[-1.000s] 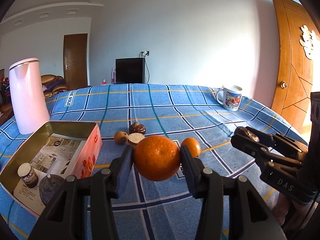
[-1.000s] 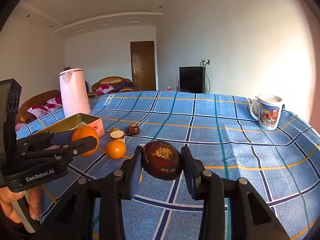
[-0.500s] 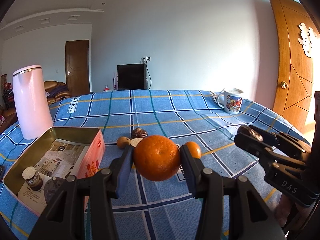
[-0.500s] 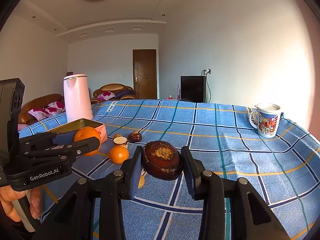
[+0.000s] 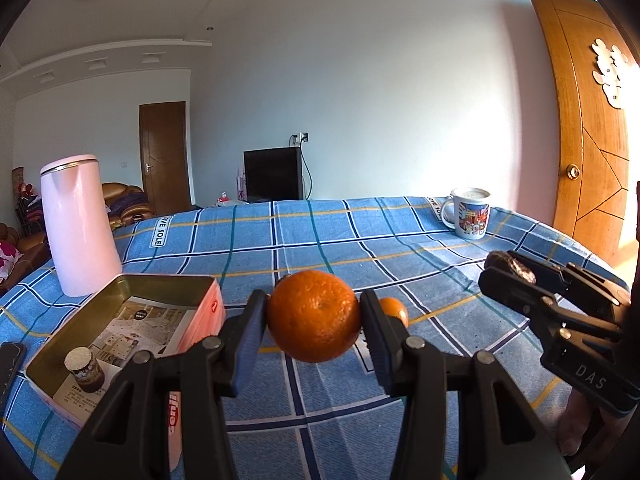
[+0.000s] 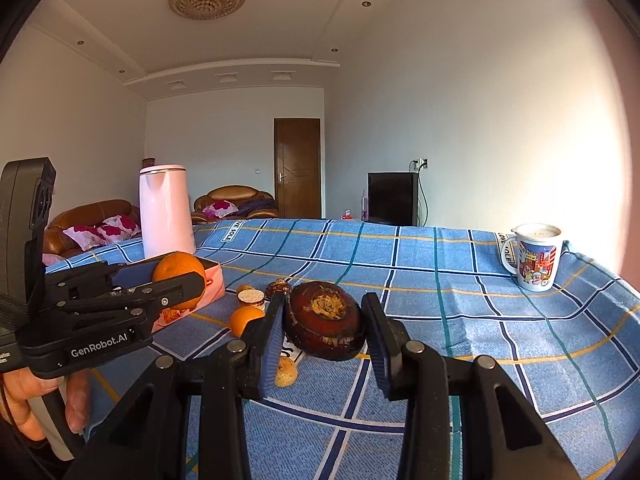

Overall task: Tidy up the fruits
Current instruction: 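Carry the brown fruit and orange to the tin box and release both, then grasp a small yellowish fruit with the right gripper while the left grasps an orange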

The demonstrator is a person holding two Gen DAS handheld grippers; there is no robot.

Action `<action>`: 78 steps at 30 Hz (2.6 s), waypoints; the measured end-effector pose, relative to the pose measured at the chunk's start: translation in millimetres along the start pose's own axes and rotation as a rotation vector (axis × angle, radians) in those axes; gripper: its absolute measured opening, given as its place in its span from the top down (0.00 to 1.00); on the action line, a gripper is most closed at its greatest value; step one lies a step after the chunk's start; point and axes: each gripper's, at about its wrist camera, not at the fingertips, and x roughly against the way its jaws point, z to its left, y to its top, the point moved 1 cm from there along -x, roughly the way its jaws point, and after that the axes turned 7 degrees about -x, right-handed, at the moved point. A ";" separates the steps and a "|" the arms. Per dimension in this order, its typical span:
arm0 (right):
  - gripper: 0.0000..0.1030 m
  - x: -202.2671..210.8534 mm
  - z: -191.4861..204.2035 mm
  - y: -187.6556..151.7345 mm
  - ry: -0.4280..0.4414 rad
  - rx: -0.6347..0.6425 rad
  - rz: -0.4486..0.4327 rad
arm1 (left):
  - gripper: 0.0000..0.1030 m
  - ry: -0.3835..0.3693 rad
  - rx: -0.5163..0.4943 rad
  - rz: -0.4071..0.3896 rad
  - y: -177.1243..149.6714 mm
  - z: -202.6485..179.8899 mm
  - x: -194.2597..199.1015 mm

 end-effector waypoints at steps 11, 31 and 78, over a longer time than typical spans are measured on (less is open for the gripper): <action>0.61 5.5 0.4 0.6 0.014 0.009 -0.029 | 0.52 0.009 0.005 -0.020 0.6 7.0 5.8; 0.61 -74.9 92.2 46.2 0.199 0.050 0.155 | 0.52 0.141 0.183 0.069 -2.6 128.0 -0.9; 0.41 -86.9 19.9 -5.6 0.003 -0.094 0.487 | 0.29 0.029 0.112 0.166 2.5 72.6 -20.9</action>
